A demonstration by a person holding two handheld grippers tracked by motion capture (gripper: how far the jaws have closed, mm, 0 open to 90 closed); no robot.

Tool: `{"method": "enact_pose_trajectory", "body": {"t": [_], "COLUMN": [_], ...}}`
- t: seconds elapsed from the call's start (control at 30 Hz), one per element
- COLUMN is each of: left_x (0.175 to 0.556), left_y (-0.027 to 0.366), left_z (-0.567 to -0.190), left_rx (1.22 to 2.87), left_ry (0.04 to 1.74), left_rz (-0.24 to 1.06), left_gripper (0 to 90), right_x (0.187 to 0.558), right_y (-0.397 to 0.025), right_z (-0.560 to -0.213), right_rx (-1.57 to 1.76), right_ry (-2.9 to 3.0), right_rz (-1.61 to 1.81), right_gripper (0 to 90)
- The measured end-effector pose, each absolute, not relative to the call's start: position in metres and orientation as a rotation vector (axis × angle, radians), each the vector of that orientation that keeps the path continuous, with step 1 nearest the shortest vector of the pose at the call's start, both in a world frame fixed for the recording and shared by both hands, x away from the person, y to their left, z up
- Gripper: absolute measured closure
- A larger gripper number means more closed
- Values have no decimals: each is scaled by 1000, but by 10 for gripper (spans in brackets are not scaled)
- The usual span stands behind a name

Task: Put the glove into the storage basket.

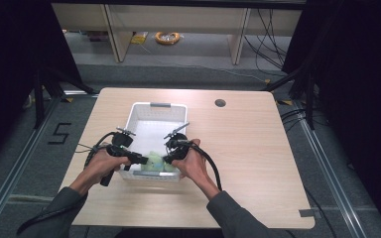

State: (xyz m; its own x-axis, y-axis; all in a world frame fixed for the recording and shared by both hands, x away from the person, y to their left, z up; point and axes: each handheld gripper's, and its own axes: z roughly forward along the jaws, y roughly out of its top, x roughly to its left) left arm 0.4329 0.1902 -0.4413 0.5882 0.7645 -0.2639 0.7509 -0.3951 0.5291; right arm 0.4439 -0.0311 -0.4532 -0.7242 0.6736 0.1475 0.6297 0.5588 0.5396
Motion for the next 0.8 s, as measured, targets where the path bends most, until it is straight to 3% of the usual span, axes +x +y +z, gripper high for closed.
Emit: {"method": "enact_pose_trajectory", "body": {"t": [0.1, 0.6, 0.8], "left_x": [430, 422, 415], "left_y": [188, 183, 180], "left_z": [-437, -422, -415], "left_rx": [2178, 2124, 2069], "left_ry": [1226, 1191, 1201], "left_rz": [64, 103, 111], "left_gripper": [587, 512, 441], "right_x": [445, 445, 441], "right_y": [-30, -43, -60], "right_z": [-449, -424, -413], "right_rx": [1133, 1128, 1061], "right_ry": [2683, 2618, 2586], "right_rz": [892, 958, 1015], "right_gripper": [635, 608, 582]}}
